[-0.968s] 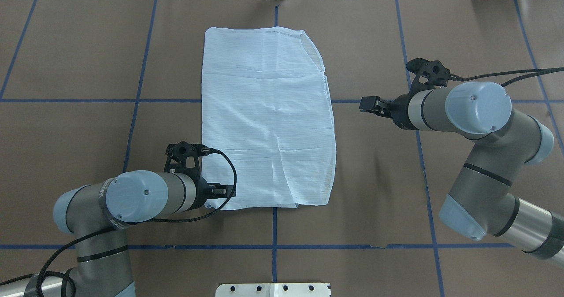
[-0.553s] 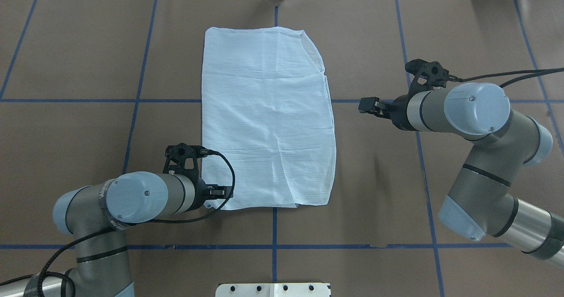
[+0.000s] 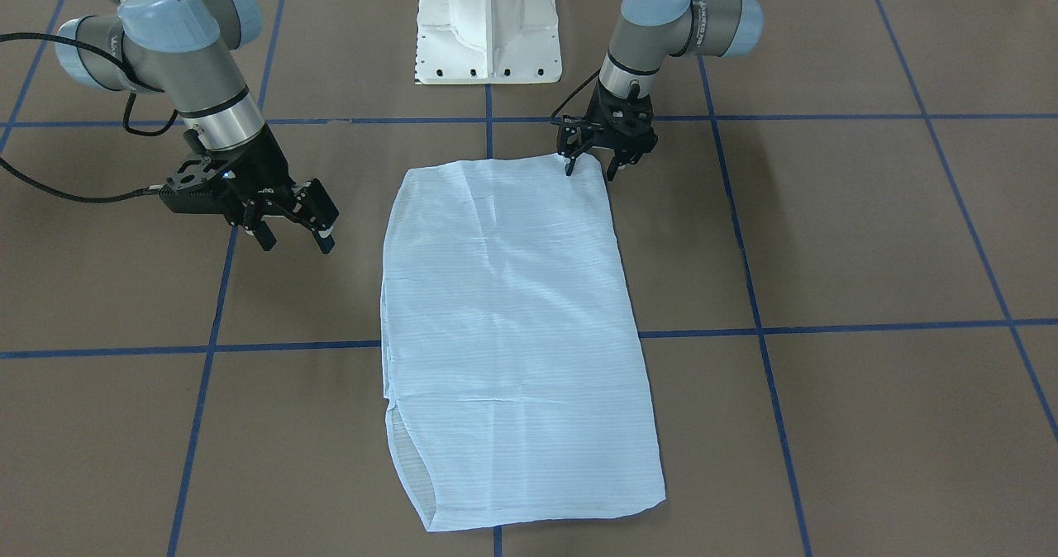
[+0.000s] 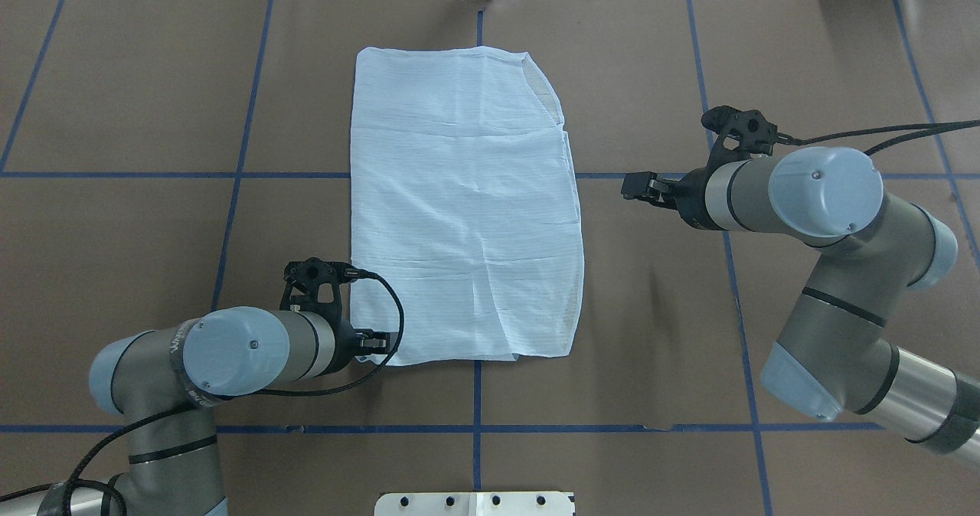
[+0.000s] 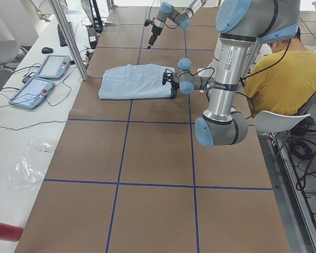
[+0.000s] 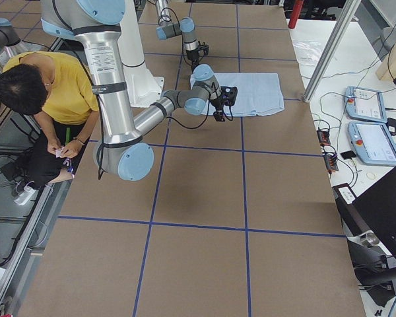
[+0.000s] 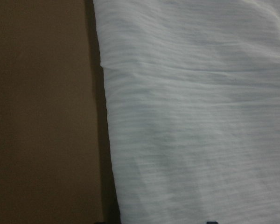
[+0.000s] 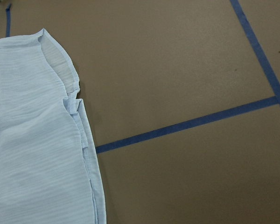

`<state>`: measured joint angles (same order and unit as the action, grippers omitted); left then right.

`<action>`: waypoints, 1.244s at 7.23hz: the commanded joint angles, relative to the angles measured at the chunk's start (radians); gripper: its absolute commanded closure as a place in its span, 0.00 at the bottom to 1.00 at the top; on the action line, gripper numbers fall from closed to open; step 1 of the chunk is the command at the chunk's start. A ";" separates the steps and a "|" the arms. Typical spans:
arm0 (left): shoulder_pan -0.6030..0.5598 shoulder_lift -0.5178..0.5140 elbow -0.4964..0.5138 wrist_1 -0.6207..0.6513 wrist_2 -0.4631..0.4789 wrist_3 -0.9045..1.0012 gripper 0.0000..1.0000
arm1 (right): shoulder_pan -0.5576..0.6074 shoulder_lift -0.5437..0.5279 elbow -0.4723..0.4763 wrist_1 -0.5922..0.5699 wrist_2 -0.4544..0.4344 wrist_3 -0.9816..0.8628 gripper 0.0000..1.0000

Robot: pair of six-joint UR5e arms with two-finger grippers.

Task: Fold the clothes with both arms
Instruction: 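Hold the left gripper at its corner while the right gripper moves toward the robot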

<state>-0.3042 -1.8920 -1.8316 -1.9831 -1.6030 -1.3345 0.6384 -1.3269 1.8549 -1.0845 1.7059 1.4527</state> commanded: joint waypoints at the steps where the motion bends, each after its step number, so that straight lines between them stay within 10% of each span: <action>1: 0.005 0.001 0.000 0.006 0.002 -0.002 0.67 | -0.002 -0.002 0.000 -0.002 0.000 0.002 0.00; 2: 0.005 0.001 -0.001 0.006 0.002 -0.002 1.00 | -0.003 -0.002 0.001 -0.005 0.000 0.002 0.00; 6: 0.005 -0.004 -0.017 0.006 0.003 -0.002 1.00 | -0.109 0.012 0.068 -0.073 -0.096 0.203 0.05; 9: 0.005 -0.005 -0.014 0.004 0.011 -0.002 1.00 | -0.271 0.220 0.113 -0.455 -0.140 0.559 0.31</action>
<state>-0.2991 -1.8969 -1.8467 -1.9776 -1.5982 -1.3361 0.4314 -1.2059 1.9653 -1.3931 1.5747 1.8549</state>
